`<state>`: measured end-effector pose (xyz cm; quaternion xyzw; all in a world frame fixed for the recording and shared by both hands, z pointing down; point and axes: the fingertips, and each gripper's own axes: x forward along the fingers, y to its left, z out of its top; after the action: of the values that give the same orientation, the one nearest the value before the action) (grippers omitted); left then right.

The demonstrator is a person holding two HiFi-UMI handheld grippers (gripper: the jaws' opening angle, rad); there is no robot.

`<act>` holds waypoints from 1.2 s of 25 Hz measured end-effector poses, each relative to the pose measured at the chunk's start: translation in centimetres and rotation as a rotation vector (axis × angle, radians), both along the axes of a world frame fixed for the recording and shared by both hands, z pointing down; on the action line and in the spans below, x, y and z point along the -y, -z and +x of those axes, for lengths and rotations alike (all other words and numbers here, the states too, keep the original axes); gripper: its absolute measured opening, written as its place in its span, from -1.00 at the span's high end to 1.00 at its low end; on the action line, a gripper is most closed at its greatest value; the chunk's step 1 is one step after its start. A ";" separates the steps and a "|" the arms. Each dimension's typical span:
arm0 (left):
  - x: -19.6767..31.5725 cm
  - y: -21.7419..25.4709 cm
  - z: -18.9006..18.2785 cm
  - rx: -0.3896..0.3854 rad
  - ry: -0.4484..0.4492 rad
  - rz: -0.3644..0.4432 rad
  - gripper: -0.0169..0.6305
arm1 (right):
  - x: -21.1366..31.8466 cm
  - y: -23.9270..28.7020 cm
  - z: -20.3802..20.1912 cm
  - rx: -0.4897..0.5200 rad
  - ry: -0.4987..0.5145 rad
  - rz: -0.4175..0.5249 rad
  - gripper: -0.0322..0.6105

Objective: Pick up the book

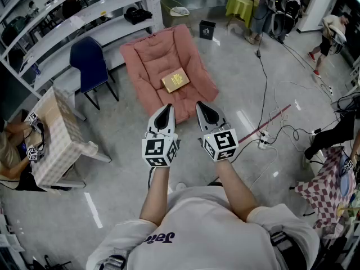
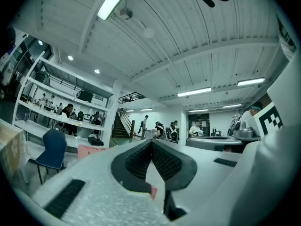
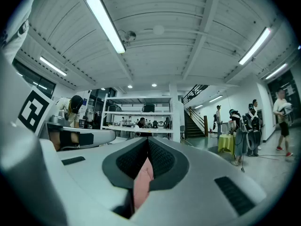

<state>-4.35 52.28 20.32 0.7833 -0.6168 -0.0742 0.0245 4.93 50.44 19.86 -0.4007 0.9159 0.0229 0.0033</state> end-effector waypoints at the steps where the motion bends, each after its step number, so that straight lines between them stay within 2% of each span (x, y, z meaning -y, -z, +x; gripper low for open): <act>1: -0.1 -0.2 -0.6 -0.005 0.000 -0.006 0.90 | -0.3 -0.2 -0.5 -0.002 0.000 -0.003 0.86; 8: 0.7 -2.6 -3.5 -0.053 0.010 -0.046 0.90 | 0.0 -2.3 -2.1 -0.023 -0.018 -0.059 0.86; 14: 4.7 -4.8 -3.8 -0.065 0.006 -0.085 0.90 | 4.8 -5.9 -2.3 -0.011 -0.029 -0.194 0.86; 18: 9.0 -5.7 -4.5 -0.067 0.015 -0.101 0.90 | 9.3 -6.5 -3.9 0.037 0.024 -0.204 0.86; 22: 15.0 -4.5 -4.7 -0.064 0.026 -0.078 0.90 | 15.1 -5.4 -5.4 0.046 0.094 -0.171 0.86; 30: 26.8 -4.1 -2.9 -0.018 0.025 -0.102 0.90 | 26.6 -4.5 -4.9 0.068 0.150 -0.177 0.86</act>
<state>-7.20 25.48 24.44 0.7724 -0.6294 -0.0503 0.0689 -0.01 23.84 24.37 -0.3304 0.9411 -0.0719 0.0006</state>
